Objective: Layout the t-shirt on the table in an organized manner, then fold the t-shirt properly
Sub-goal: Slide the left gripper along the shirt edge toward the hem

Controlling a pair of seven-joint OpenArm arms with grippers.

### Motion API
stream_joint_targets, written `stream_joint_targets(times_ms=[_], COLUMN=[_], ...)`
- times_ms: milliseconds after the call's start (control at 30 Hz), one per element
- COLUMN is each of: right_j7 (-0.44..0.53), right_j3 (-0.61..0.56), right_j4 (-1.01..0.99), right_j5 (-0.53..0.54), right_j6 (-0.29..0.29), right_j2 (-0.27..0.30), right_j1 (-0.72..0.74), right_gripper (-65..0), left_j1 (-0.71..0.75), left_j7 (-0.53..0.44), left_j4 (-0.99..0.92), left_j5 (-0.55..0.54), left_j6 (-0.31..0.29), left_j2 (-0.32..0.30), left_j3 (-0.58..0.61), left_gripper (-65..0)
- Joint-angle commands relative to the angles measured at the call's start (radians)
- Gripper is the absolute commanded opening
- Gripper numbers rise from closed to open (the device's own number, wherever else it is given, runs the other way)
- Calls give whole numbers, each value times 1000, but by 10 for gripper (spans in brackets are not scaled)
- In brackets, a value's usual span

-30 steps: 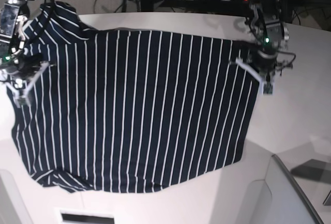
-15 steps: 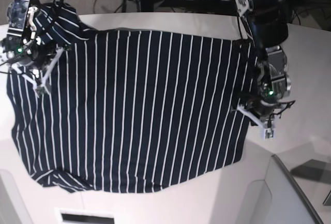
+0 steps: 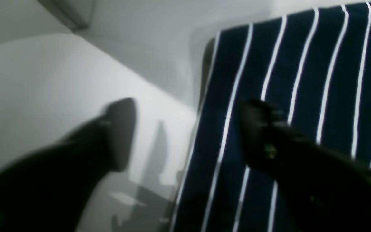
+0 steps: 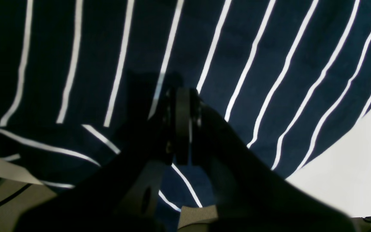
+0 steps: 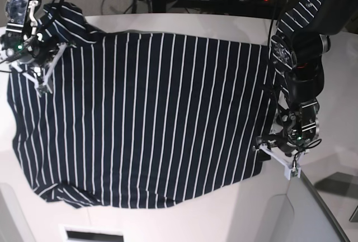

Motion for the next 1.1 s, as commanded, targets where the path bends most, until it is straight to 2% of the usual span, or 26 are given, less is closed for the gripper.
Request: stream_joint_targets(times_ms=[0, 67, 233, 333, 367, 433, 533, 567, 700, 800, 900, 1067], right_j7=[12, 12, 12, 12, 12, 12, 13, 13, 13, 13, 13, 12], right_j3=[4, 4, 4, 4, 4, 4, 4, 4, 4, 2, 2, 2], right_j4=[17, 17, 17, 17, 17, 17, 17, 17, 17, 17, 17, 14], right_j5=[2, 3, 3, 3, 3, 3, 3, 3, 3, 0, -1, -1], right_j6=[0, 2, 2, 2, 2, 2, 2, 2, 9, 63, 98, 98], right_j2=[12, 12, 12, 12, 12, 12, 12, 12, 12, 12, 12, 12], right_j1=[12, 13, 18, 19, 19, 19, 18, 18, 16, 15, 18, 19], right_gripper=[-648, -648, -648, -648, -648, -648, -648, -648, -648, -648, -650, -650], left_j1=[-37, -42, -33, -16, -10, -1, 9, 9, 16, 41, 107, 243], left_j7=[-19, -19, -59, -59, -61, -61, -64, -64, -116, -117, -116, -114], left_j4=[-7, -82, -170, -187, -184, -182, -181, -181, -159, -92, 79, 366], left_j5=[-2, -1, -2, -2, -2, -2, -2, -2, -2, -2, 4, 5], left_j6=[-1, -1, -1, -1, -1, -1, -1, -1, -1, -1, -1, -6], left_j2=[-10, -15, -36, -38, -36, -33, -30, -24, -12, 7, 40, 96], left_j3=[0, 0, 3, 7, 9, 9, 9, 9, 9, 9, 10, 29], left_gripper=[-120, -94, -94, -104, -132, -260, -568, -650, -650, -650, -650, -650])
